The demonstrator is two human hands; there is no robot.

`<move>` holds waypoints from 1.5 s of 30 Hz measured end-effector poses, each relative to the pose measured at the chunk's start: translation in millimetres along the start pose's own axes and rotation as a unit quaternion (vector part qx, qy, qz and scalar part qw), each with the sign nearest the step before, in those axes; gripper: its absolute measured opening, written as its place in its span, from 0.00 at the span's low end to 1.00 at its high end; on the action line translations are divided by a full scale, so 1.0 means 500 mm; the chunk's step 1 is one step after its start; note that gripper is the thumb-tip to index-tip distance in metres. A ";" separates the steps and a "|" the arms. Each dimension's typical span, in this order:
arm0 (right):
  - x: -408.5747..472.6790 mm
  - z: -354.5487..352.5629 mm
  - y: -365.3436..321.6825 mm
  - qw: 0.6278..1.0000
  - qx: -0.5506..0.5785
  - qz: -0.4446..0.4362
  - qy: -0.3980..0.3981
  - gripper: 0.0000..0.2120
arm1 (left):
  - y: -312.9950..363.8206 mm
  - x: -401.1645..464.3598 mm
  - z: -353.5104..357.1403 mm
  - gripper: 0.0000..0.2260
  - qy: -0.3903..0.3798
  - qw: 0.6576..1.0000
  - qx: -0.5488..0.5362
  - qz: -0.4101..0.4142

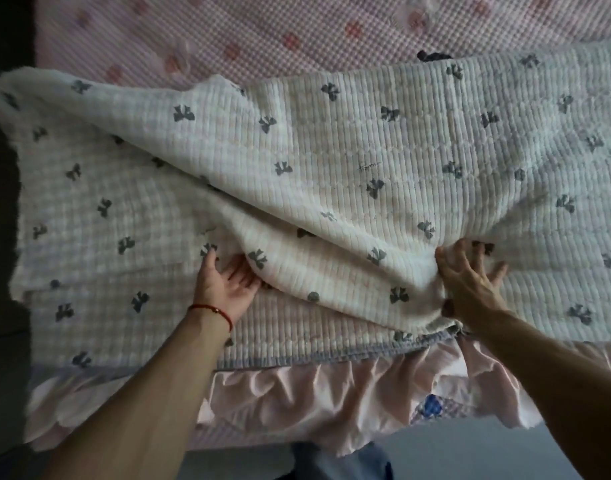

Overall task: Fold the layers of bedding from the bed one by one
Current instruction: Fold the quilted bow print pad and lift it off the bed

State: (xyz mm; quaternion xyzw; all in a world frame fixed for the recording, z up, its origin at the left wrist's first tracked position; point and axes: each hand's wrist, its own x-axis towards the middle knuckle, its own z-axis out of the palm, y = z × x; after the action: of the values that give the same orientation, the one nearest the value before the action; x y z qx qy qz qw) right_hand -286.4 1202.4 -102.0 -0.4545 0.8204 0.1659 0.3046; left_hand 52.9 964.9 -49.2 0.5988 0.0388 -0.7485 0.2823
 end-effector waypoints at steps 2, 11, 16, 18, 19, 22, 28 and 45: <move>-0.001 0.005 0.003 1.000 -0.005 0.010 0.023 0.64 | 0.049 0.023 0.006 0.25 0.026 0.999 0.029 0.024; -0.153 -0.035 -0.256 0.935 0.160 0.132 0.287 0.15 | 0.175 0.032 -0.084 0.09 0.064 0.986 0.118 0.103; -0.223 -0.025 -0.549 0.732 0.665 0.149 -0.008 0.19 | 0.197 -0.028 -0.202 0.03 0.082 0.972 0.167 0.144; -0.197 -0.009 -0.595 0.526 0.819 0.228 -0.037 0.20 | 0.215 -0.041 -0.261 0.02 0.059 0.971 0.184 0.138; -0.185 -0.002 -0.608 0.469 0.845 0.258 -0.003 0.18 | 0.224 -0.051 -0.288 0.01 0.048 0.973 0.186 0.132; -0.200 -0.013 -0.640 0.461 0.833 0.294 0.079 0.20 | 0.225 -0.076 -0.366 0.04 0.041 0.976 0.180 0.112; -0.300 0.032 -0.681 0.454 0.791 0.380 0.154 0.23 | 0.186 -0.104 -0.471 0.11 0.044 0.984 0.171 0.015; -0.287 0.064 -0.930 0.499 0.817 0.290 0.009 0.25 | 0.496 -0.096 -0.576 0.17 -0.071 0.990 -0.048 0.116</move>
State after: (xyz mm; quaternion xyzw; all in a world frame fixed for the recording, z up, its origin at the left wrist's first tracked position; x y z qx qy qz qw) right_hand 176.2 1065.2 -30.6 0.2581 0.6794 -0.5027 0.4681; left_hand 427.1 889.3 -16.5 0.5307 -0.0150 -0.7484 0.3975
